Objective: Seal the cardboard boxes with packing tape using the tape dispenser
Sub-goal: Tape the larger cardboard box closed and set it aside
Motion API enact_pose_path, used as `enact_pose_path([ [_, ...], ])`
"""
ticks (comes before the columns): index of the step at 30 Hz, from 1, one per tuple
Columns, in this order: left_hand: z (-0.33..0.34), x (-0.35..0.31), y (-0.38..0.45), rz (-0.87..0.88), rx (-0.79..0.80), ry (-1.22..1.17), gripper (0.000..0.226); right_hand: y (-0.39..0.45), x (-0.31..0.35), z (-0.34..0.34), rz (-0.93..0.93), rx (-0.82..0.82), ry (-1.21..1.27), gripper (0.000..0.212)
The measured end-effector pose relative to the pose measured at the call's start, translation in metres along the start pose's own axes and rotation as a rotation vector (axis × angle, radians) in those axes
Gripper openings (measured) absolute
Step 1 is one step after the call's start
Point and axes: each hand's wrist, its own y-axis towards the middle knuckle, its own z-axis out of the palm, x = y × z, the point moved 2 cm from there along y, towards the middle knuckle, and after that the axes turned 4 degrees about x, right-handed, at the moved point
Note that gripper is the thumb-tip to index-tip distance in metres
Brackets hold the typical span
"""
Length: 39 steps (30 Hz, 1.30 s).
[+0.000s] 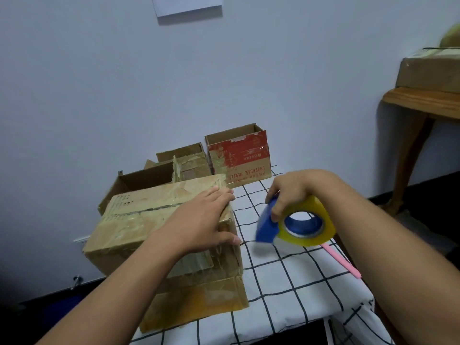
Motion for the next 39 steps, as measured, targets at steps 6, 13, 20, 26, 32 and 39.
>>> enact_pose_path([
  [6,0.001,0.002,0.001,0.072,-0.058,0.052,0.083,0.022,-0.030,0.055,0.109,-0.430,0.332,0.079],
  [13,0.003,0.003,-0.001,0.058,-0.096,0.045,0.090,0.043,-0.017,0.097,0.213,-0.729,0.677,0.076],
  [20,0.004,0.003,-0.006,0.044,-0.114,0.092,0.103,0.051,-0.005,0.127,0.260,-0.736,0.624,0.073],
  [26,-0.009,-0.006,-0.012,-0.100,-0.099,0.055,0.101,0.050,0.000,0.130,0.289,-0.741,0.598,0.069],
  [32,-0.012,-0.020,-0.002,-0.188,0.010,0.156,0.071,0.046,0.005,0.131,0.302,-0.755,0.588,0.066],
  [39,-0.009,-0.021,-0.023,-0.172,-0.045,0.133,0.064,0.048,0.004,0.128,0.315,-0.740,0.580,0.067],
])
